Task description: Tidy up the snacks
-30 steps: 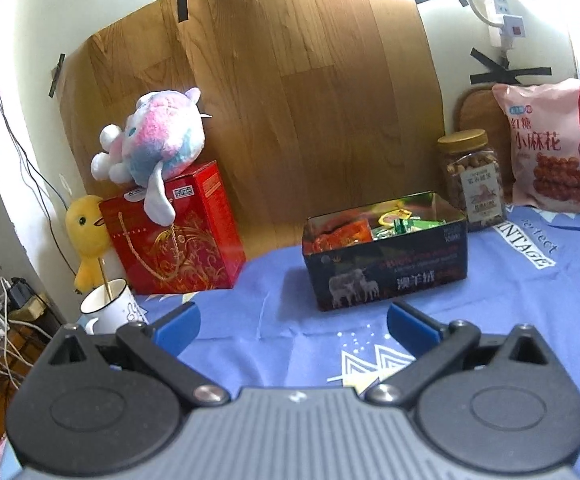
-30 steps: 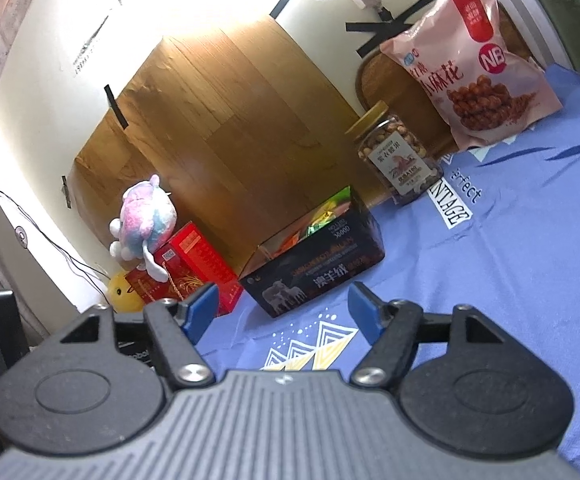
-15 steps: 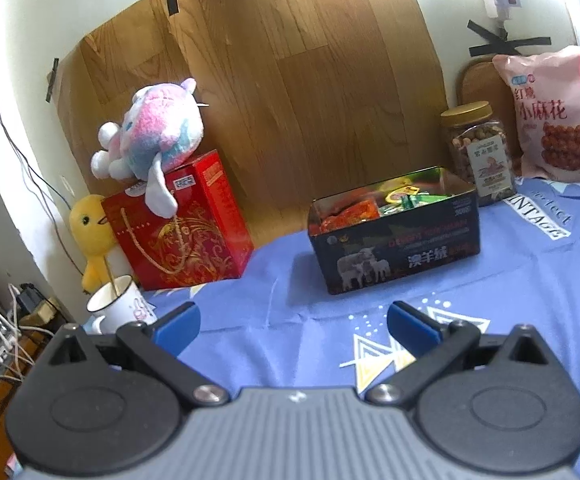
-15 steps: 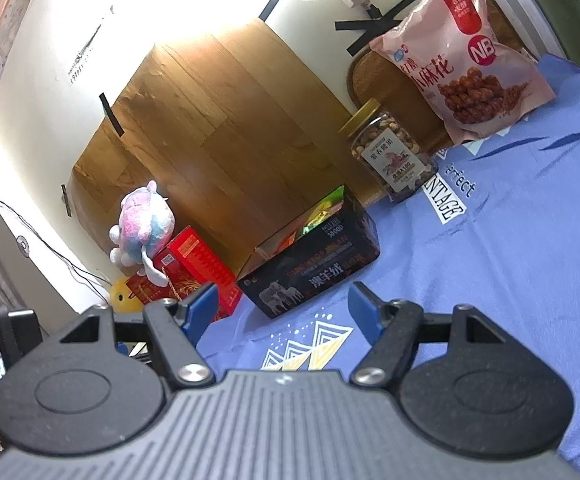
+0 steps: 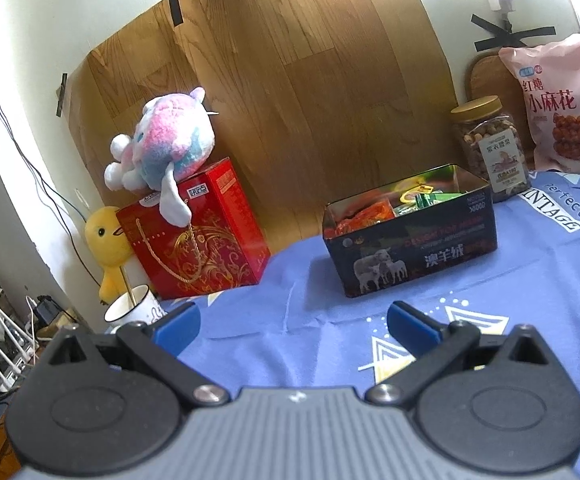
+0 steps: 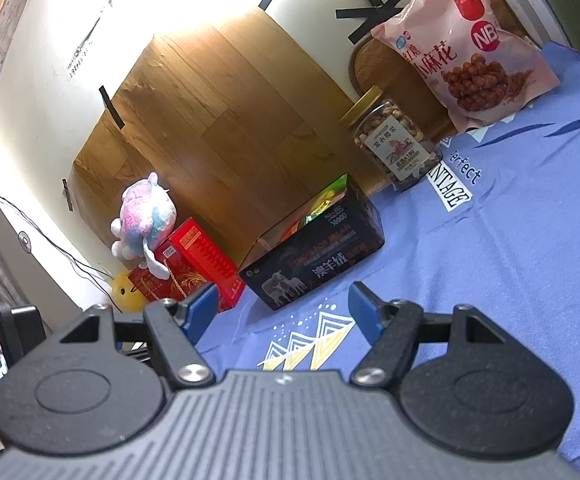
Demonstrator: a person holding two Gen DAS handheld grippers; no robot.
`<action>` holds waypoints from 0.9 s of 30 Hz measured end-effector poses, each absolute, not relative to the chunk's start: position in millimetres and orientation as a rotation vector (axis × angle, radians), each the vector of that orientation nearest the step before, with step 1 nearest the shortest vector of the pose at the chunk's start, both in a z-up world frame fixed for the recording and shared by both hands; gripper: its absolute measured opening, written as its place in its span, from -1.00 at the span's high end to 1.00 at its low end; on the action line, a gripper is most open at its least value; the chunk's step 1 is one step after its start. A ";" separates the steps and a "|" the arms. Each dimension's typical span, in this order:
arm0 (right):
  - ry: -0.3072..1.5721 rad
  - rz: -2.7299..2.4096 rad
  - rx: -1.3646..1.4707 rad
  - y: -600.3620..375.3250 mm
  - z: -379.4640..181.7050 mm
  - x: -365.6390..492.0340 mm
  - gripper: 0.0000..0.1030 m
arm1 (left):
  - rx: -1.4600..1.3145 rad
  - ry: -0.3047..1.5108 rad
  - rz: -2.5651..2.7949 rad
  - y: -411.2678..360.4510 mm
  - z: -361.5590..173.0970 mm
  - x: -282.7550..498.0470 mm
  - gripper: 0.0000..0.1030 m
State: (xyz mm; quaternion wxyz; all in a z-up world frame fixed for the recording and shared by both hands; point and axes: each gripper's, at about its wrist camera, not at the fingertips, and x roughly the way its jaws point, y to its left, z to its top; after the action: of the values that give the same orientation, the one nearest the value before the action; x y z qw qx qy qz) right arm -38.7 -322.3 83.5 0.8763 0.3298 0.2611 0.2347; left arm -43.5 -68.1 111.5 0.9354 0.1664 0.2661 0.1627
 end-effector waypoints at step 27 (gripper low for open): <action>0.559 0.520 0.663 -312.9 84.0 -35.5 -0.43 | 0.306 0.575 0.291 -65.8 111.3 -50.0 -1.00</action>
State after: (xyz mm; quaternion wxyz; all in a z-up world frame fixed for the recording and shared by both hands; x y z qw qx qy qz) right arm -35.5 -312.9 84.0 0.8749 0.3174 0.2676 0.2493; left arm -50.0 -65.8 111.3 0.9372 0.1497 0.2812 0.1423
